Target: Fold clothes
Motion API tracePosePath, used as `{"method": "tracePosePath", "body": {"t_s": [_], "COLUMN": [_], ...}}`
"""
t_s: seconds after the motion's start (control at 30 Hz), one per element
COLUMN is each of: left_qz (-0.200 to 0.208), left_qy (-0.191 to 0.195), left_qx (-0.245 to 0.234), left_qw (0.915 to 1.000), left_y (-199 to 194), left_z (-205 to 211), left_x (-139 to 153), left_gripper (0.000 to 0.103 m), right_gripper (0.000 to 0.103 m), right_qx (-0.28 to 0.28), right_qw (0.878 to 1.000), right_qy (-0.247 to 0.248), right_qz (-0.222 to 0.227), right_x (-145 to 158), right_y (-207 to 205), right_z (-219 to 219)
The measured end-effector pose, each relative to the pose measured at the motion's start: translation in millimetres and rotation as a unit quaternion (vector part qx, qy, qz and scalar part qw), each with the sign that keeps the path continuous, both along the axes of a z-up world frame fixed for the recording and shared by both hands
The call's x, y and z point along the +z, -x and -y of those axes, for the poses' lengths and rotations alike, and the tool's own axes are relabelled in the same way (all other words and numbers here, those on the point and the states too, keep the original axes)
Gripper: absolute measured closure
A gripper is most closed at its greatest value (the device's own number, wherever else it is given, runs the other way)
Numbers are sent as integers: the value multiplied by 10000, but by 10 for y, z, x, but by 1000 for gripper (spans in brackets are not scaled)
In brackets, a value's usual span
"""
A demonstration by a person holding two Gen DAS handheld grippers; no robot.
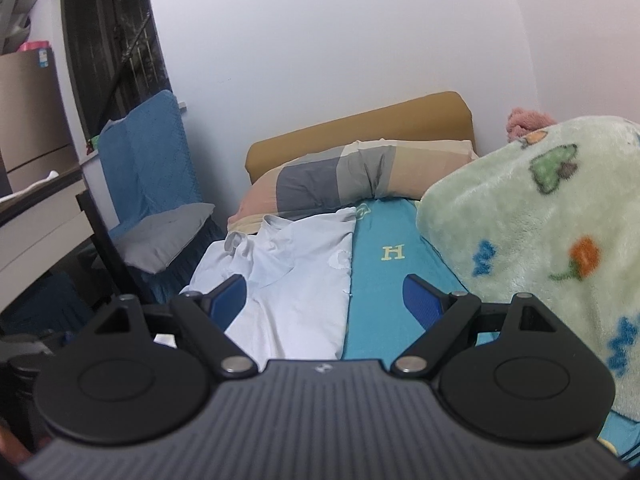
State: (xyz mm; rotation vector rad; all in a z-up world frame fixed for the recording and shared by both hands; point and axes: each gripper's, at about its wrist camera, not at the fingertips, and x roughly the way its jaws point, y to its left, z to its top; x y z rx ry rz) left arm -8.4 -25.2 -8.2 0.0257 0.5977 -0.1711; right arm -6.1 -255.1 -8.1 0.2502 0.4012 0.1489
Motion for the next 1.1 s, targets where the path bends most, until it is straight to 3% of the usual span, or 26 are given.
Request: {"method": "tracePosePath", "body": {"t_s": [0.2, 0.37, 0.5, 0.63, 0.77, 0.9, 0.97, 1.1], "left_qz": [-156, -7, 310, 490, 244, -11, -168, -347], "left_qy": [114, 149, 193, 282, 546, 804, 983, 1407], "left_qx": [55, 286, 493, 603, 958, 1531, 1856, 2632], "left_qw": [9998, 9995, 9981, 9966, 9936, 9849, 9775, 9538], "left_y": [7, 27, 58, 43, -107, -300, -407, -566], "left_z": [-172, -385, -563, -796, -1150, -1530, -1713, -2073], "left_x": [21, 67, 139, 139, -17, -236, -353, -578], "left_gripper": [0, 0, 0, 0, 0, 0, 0, 0], "right_gripper": [16, 16, 16, 16, 16, 17, 17, 17], "right_qx": [-64, 99, 502, 1212, 2002, 2685, 2980, 3501], "right_qw": [9997, 9960, 9951, 9878, 9655, 9318, 9110, 8737], "right_qy": [63, -483, -80, 487, 1337, 2210, 2672, 3262], "right_qz": [-235, -744, -851, -843, -990, -1041, -999, -877], "right_x": [-78, -118, -59, -40, -217, -562, -774, -1165], "right_y": [-38, -231, -564, -1084, -1701, -2258, -2493, -2888], "right_z": [-12, 21, -277, -853, -1721, -2682, -3148, -3966]}}
